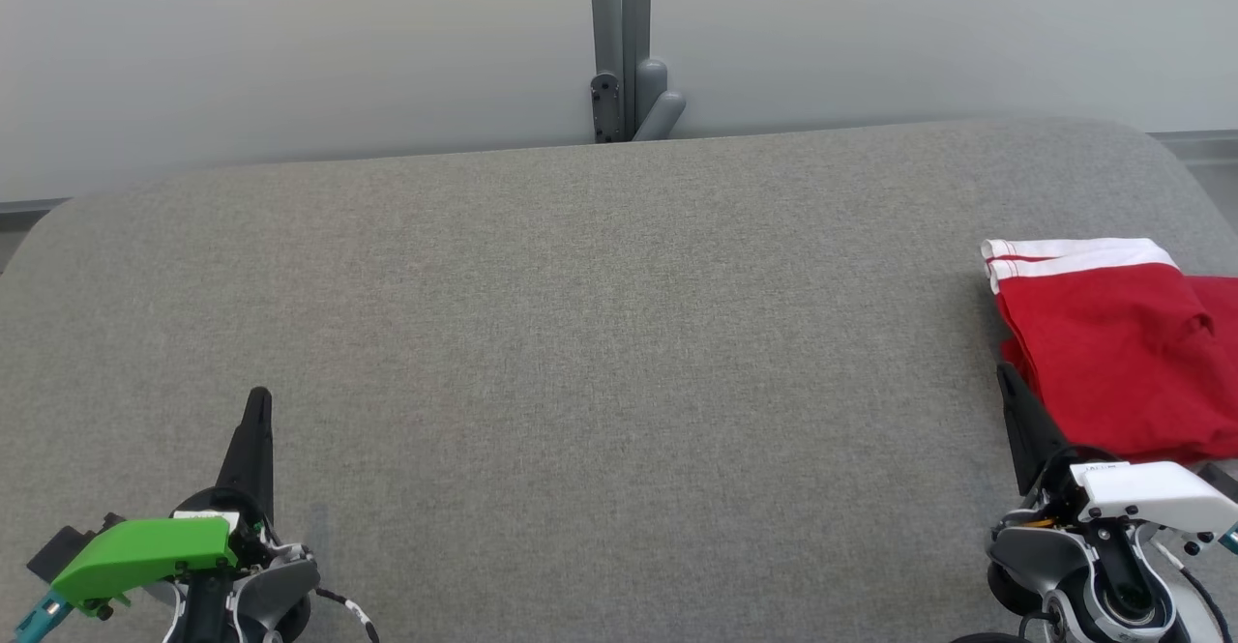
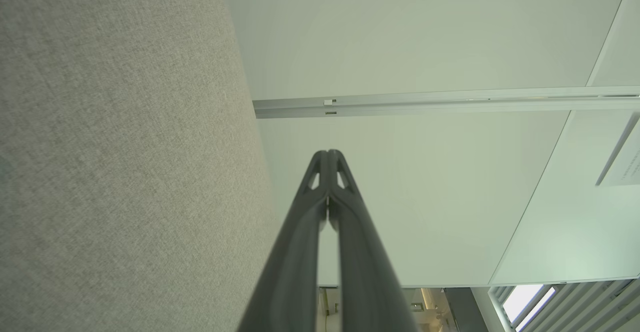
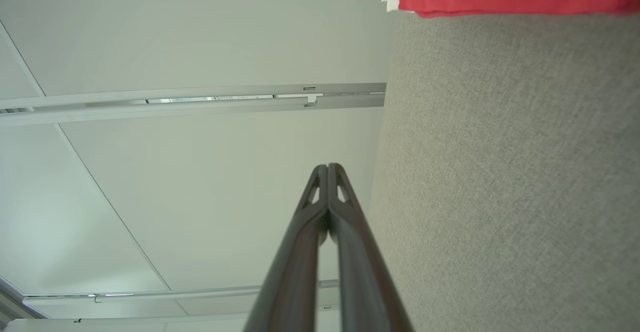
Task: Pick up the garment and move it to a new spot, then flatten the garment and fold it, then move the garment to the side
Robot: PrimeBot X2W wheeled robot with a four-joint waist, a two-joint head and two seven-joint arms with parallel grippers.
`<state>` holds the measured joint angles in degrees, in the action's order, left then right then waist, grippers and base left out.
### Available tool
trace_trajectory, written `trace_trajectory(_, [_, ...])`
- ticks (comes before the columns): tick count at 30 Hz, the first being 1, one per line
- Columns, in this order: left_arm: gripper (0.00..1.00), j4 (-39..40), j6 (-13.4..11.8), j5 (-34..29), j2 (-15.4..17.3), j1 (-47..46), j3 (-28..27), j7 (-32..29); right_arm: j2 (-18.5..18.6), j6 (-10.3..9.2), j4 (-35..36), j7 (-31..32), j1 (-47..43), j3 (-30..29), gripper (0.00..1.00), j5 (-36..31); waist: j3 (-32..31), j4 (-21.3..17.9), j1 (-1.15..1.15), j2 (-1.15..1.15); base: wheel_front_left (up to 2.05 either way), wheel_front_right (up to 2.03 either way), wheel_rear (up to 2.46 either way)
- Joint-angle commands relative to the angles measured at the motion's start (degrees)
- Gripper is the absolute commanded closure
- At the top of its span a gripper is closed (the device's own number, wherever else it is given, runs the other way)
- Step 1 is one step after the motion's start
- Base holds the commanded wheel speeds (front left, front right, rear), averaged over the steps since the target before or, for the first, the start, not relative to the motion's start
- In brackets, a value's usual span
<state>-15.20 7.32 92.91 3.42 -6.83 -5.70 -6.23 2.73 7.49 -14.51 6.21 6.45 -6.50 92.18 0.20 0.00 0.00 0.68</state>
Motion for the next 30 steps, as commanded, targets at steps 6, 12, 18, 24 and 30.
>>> trace_trajectory(6, [1.00, 0.09, 0.34, 0.12, 0.19, -0.94, -0.38, -0.19, 0.28, 0.00, -0.12, 0.15, 0.63, -0.07, 1.00, 0.33, 0.00, 0.00, 0.00, -0.68, 0.00, 0.00, 0.00])
trace_trajectory(12, [1.00, 0.09, 0.34, 0.01, 0.13, -0.94, -0.46, -0.17, 0.28, 0.00, -0.12, 0.15, 0.63, -0.07, 1.00, 0.33, 0.00, 0.00, 0.00, -0.68, 0.00, 0.00, 0.00])
trace_trajectory(18, [1.00, 0.09, 0.35, -0.08, 0.09, -0.95, -0.53, -0.26, 0.28, 0.00, -0.11, 0.14, 0.63, -0.06, 1.00, 0.33, 0.00, 0.00, 0.00, -0.68, 0.00, 0.00, 0.00])
trace_trajectory(24, [1.00, 0.09, 0.35, -0.18, 0.03, -0.96, -0.58, -0.31, 0.28, 0.00, -0.11, 0.14, 0.63, -0.07, 1.00, 0.33, 0.00, 0.00, 0.00, -0.68, 0.00, 0.00, 0.00])
trace_trajectory(30, [1.00, 0.08, 0.35, -0.20, -0.02, -0.97, -0.64, -0.38, 0.28, 0.00, -0.11, 0.14, 0.63, -0.07, 1.00, 0.33, 0.00, 0.00, 0.00, -0.68, 0.00, 0.00, 0.00])
